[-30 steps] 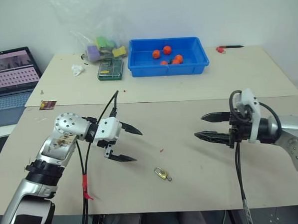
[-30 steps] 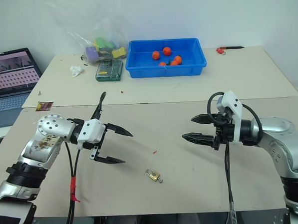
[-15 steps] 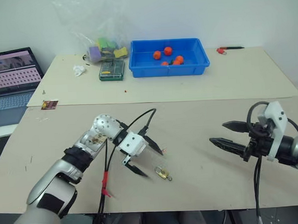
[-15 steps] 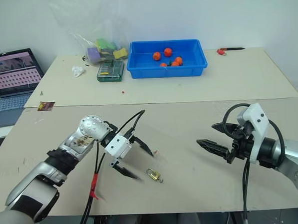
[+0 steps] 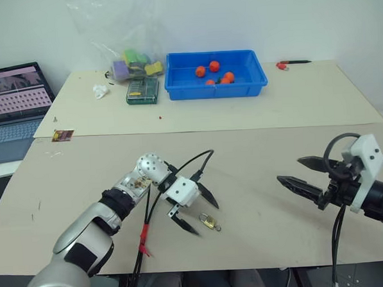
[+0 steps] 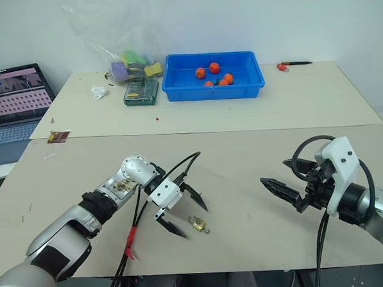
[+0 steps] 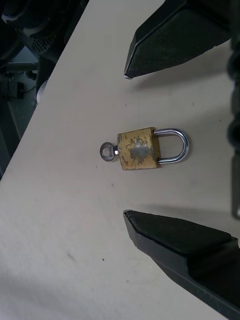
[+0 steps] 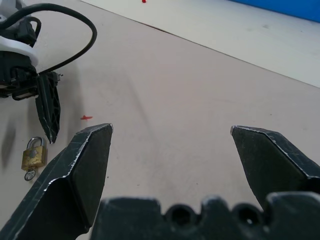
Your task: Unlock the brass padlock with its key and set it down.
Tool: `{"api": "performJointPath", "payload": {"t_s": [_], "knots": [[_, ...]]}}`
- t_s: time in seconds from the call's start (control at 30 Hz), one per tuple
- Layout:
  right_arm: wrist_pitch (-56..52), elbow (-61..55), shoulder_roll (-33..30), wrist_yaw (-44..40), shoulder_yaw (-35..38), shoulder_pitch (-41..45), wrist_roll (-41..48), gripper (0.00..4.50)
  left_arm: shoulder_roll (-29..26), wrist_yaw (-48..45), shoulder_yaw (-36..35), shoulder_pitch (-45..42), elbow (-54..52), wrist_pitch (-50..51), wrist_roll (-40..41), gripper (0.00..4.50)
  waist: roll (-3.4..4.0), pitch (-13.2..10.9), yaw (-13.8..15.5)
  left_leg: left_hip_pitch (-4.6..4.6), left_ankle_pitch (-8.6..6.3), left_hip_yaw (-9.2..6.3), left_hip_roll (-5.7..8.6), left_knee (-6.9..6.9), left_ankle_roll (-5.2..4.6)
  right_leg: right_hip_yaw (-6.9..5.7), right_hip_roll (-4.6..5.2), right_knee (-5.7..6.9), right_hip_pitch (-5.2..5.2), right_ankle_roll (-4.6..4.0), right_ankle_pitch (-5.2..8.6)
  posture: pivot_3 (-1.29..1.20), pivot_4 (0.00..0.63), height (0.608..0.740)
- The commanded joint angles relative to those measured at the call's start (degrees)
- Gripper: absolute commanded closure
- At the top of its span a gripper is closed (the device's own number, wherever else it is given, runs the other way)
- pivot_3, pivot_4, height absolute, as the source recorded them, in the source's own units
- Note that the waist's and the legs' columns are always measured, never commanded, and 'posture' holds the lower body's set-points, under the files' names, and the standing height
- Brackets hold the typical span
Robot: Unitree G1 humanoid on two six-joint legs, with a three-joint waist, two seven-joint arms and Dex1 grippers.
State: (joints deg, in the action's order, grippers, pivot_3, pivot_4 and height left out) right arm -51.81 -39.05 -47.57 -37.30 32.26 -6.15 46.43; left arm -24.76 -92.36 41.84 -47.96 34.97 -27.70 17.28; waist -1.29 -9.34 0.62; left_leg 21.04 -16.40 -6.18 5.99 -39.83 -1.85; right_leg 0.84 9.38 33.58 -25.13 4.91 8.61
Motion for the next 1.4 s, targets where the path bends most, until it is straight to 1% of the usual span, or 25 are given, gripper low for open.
{"api": "performJointPath", "payload": {"t_s": [0.03,0.17,0.4,0.47,0.5,0.53,0.7,0.73,0.77,0.8,1.0,1.1,1.2,1.23,1.33,1.37,1.4], "knots": [[1.02,-0.95,-1.00,0.98,0.12,1.19,-0.10,0.03,0.97,-0.14,-2.07,-0.50,2.86,-1.46,-2.67,0.00,0.00,0.00,-0.07,-0.01,0.00,0.01,-0.01,0.00,0.00,0.00,0.00,0.00,0.00,0.00,0.00,0.00,0.150,0.740],[1.00,-0.16,-1.50,1.87,-0.81,2.56,-0.57,0.03,2.33,-0.14,-3.28,-0.68,5.30,-1.84,-5.06,0.00,0.00,0.00,0.02,-0.02,0.00,0.01,-0.01,0.00,-0.01,0.00,-0.01,0.01,0.01,0.00,0.00,0.00,0.150,0.740],[0.44,-0.06,-1.85,3.32,-1.95,3.72,-0.98,0.03,2.28,-0.14,-2.79,-0.47,6.17,-1.73,-5.85,0.00,0.00,0.00,0.06,-0.06,0.00,-0.02,-0.02,0.00,-0.01,0.00,0.00,0.00,0.07,0.02,0.01,0.00,0.150,0.740],[0.18,-0.46,-1.96,3.82,-1.98,3.67,-0.95,0.00,2.45,-0.14,-2.48,-0.35,6.22,-0.89,-5.24,0.53,0.00,0.00,0.06,-0.07,0.00,-0.02,-0.02,0.00,-0.01,0.00,0.00,0.00,0.08,0.02,0.01,0.00,0.150,0.740],[0.06,-0.66,-2.07,3.99,-1.93,3.58,-0.94,0.00,2.61,-0.14,-2.47,-0.31,6.32,-0.74,-5.15,0.71,0.00,0.00,0.06,-0.09,0.00,-0.02,-0.02,0.00,-0.01,0.00,0.00,0.00,0.09,0.02,0.01,0.00,0.150,0.740],[-0.04,-0.83,-2.16,4.14,-1.85,3.48,-0.90,0.00,2.73,-0.14,-2.44,-0.27,6.39,-0.57,-5.07,1.13,0.00,0.00,0.07,-0.10,0.00,-0.03,-0.02,0.00,-0.01,0.00,0.00,0.00,0.10,0.02,0.01,0.00,0.150,0.740],[-0.42,-1.52,-2.52,4.77,-1.21,2.88,-0.63,0.00,2.37,-0.14,-1.31,0.10,5.16,0.39,-3.79,2.78,0.00,0.00,0.06,-0.12,0.00,-0.03,-0.03,-0.01,-0.01,0.00,0.00,0.01,0.12,0.13,0.07,0.00,0.150,0.740],[-0.52,-1.72,-2.56,4.89,-1.04,2.71,-0.55,0.00,2.57,-0.14,-1.34,0.21,4.97,0.59,-3.77,3.25,0.00,0.00,0.06,-0.12,-0.01,-0.03,-0.03,-0.01,-0.01,0.00,0.00,0.00,0.12,0.13,0.07,0.00,0.150,0.740],[-0.61,-1.98,-2.56,5.05,-0.87,2.50,-0.45,0.00,2.77,-0.14,-1.44,0.34,4.79,0.75,-3.82,3.53,0.00,0.00,0.06,-0.12,-0.01,-0.04,-0.02,0.00,-0.01,0.00,0.01,0.01,0.12,0.13,0.06,0.00,0.150,0.740],[-0.66,-2.15,-2.57,5.19,-0.78,2.35,-0.34,0.00,2.91,-0.14,-1.53,0.42,4.71,0.83,-3.90,3.68,0.00,0.00,0.07,-0.12,-0.01,-0.04,-0.02,0.00,-0.01,0.00,0.01,0.00,0.12,0.12,0.06,0.00,0.150,0.740],[-0.80,-1.97,-2.51,6.03,-1.87,2.67,-0.65,0.00,5.27,0.10,-4.33,0.42,6.00,1.37,-7.35,3.68,0.00,0.00,0.22,-0.11,-0.01,-0.04,-0.02,0.00,-0.02,0.00,0.02,-0.02,0.14,0.11,0.05,0.00,0.150,0.740],[-0.74,-1.49,-2.28,6.45,-2.99,3.56,-0.73,0.00,6.62,1.80,-6.14,-0.55,7.78,0.52,-9.62,3.68,0.00,0.00,0.23,-0.10,-0.01,0.00,-0.01,-0.01,-0.02,0.00,0.03,-0.07,0.16,0.13,0.04,0.00,0.150,0.740],[-1.28,-0.62,-1.40,6.84,-4.60,5.07,0.52,0.00,8.19,8.89,-8.84,-4.09,12.20,-1.17,-13.92,3.68,-0.02,-0.01,0.34,-0.11,-0.01,-0.01,-0.01,-0.01,-0.03,-0.01,0.03,-0.11,0.18,0.15,0.03,0.00,0.150,0.740],[-2.03,0.02,-0.57,6.93,-4.76,5.78,2.45,0.00,8.38,12.51,-9.65,-6.10,14.13,-2.07,-15.94,3.68,-0.02,-0.01,0.39,-0.11,-0.01,0.00,0.00,-0.02,-0.02,-0.04,0.02,-0.16,0.23,0.19,0.01,0.00,0.150,0.740],[-3.28,2.05,1.57,6.68,-5.02,7.87,7.56,0.00,8.22,21.64,-11.92,-10.76,17.83,-3.89,-20.49,3.68,-0.09,-0.05,0.36,-0.09,-0.01,-0.02,-0.04,-0.02,-0.02,-0.06,-0.07,-0.47,0.33,0.42,-0.04,0.00,0.150,0.740],[-3.45,2.77,1.96,6.63,-5.19,8.42,8.47,0.00,8.23,23.60,-12.71,-11.52,18.37,-3.91,-21.22,3.68,-0.11,-0.07,0.13,-0.09,-0.01,-0.03,-0.04,-0.02,-0.02,-0.05,-0.06,-0.47,0.34,0.44,-0.05,0.00,0.150,0.740],[-3.69,3.89,2.46,6.61,-5.72,9.16,9.17,0.00,7.47,27.36,-12.72,-12.03,18.44,-5.27,-23.80,3.68,-0.10,-0.06,0.02,-0.10,-0.01,-0.03,-0.06,-0.01,-0.03,-0.03,-0.06,-0.49,0.34,0.45,-0.05,0.00,0.150,0.740]]}}
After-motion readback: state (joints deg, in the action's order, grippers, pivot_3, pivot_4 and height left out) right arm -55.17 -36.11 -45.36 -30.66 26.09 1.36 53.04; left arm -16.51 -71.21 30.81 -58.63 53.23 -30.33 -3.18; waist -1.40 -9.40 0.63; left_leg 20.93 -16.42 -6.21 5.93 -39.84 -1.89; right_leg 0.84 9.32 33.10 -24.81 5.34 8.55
